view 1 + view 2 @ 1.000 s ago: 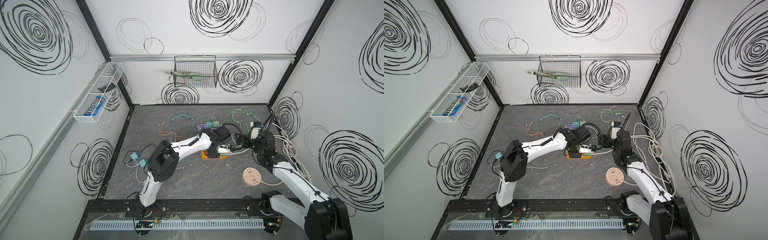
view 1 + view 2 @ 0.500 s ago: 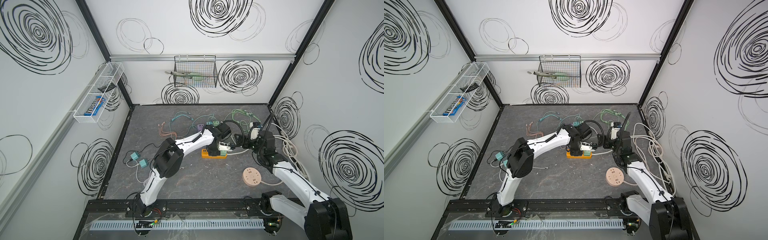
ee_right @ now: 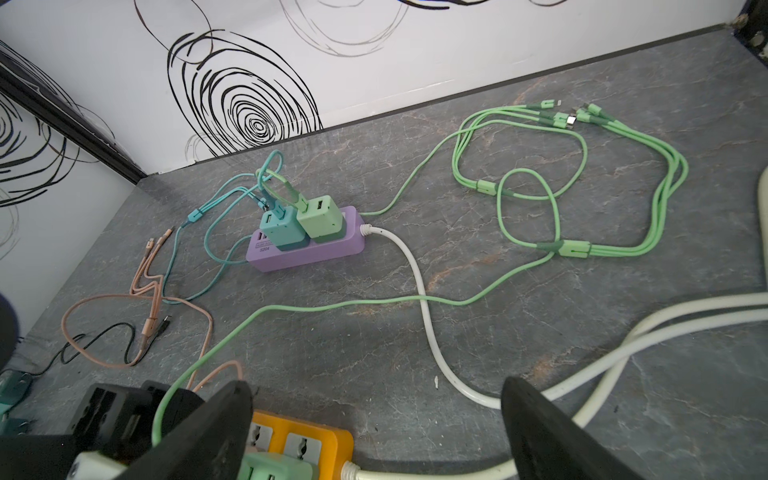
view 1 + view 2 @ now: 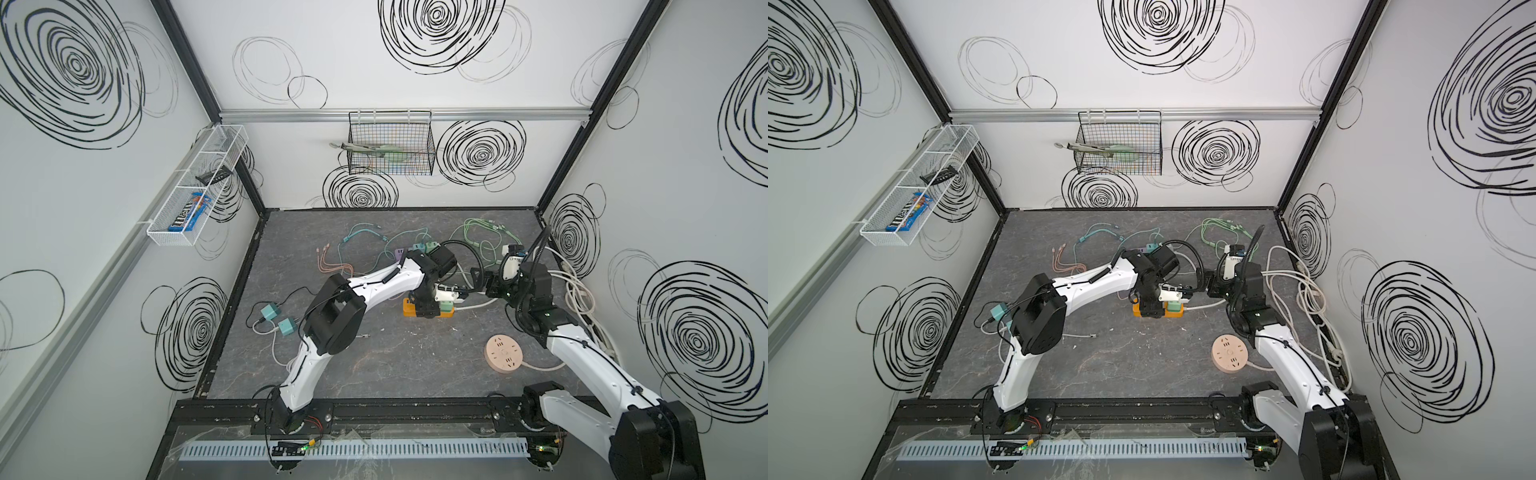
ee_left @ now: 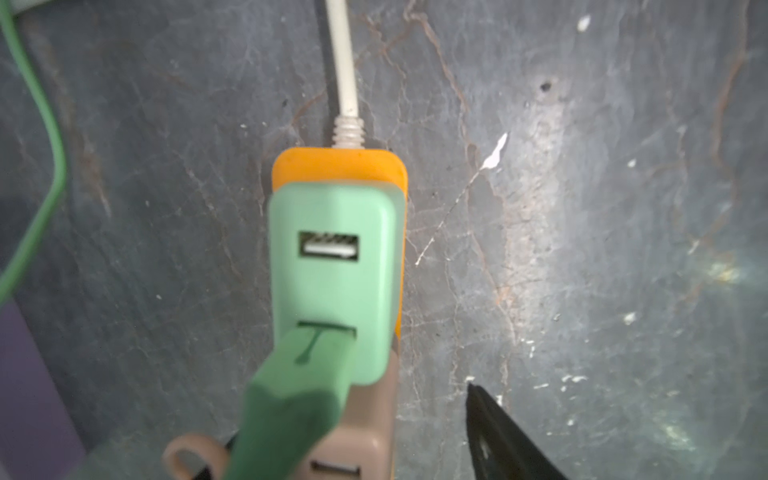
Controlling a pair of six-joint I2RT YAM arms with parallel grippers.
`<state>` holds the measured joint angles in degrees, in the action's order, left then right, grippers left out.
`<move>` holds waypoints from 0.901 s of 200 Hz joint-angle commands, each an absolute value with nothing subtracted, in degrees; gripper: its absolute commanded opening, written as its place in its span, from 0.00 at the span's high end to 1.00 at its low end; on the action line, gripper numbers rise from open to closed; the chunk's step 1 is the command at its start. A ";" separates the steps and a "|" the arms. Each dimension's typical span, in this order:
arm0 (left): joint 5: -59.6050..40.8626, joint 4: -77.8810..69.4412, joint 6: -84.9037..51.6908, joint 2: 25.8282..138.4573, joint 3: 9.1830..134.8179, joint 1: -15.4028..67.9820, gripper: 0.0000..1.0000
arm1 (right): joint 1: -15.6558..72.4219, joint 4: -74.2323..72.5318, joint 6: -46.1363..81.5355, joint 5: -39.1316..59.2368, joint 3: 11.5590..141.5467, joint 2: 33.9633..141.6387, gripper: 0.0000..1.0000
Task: Insert the plug
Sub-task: 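Push the pink charger prongs down into the orange strip socket beside the green charger, then open the left gripper and draw it back from the pink charger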
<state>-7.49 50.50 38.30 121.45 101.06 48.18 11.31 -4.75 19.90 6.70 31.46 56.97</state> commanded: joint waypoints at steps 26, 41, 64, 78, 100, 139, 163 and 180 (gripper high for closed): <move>-14.54 34.25 32.63 102.79 86.13 46.41 0.04 | 10.08 -8.70 23.97 7.44 26.22 54.21 0.03; -14.47 26.97 28.33 97.83 79.32 45.43 0.04 | 10.02 -8.56 24.75 7.88 25.72 54.70 0.03; -14.66 16.12 19.32 91.62 70.49 43.89 0.04 | 9.63 -6.80 26.16 9.90 25.91 56.08 0.02; -14.58 8.10 13.67 87.49 63.50 43.28 0.04 | 9.61 -5.77 26.45 12.27 26.14 57.47 0.00; -19.53 -3.47 6.30 80.91 51.45 41.75 0.04 | 9.51 -2.65 27.16 13.80 26.67 60.12 0.01; -16.46 -5.36 0.09 77.14 41.63 41.57 0.01 | 9.43 1.10 27.03 17.76 27.34 63.23 0.10; -14.08 -3.87 -5.06 78.88 40.04 42.69 0.21 | 9.44 3.90 25.75 21.87 27.68 65.52 0.17; -13.75 -5.46 -9.50 80.81 38.91 43.15 0.35 | 9.42 6.35 25.75 23.84 28.09 67.65 0.28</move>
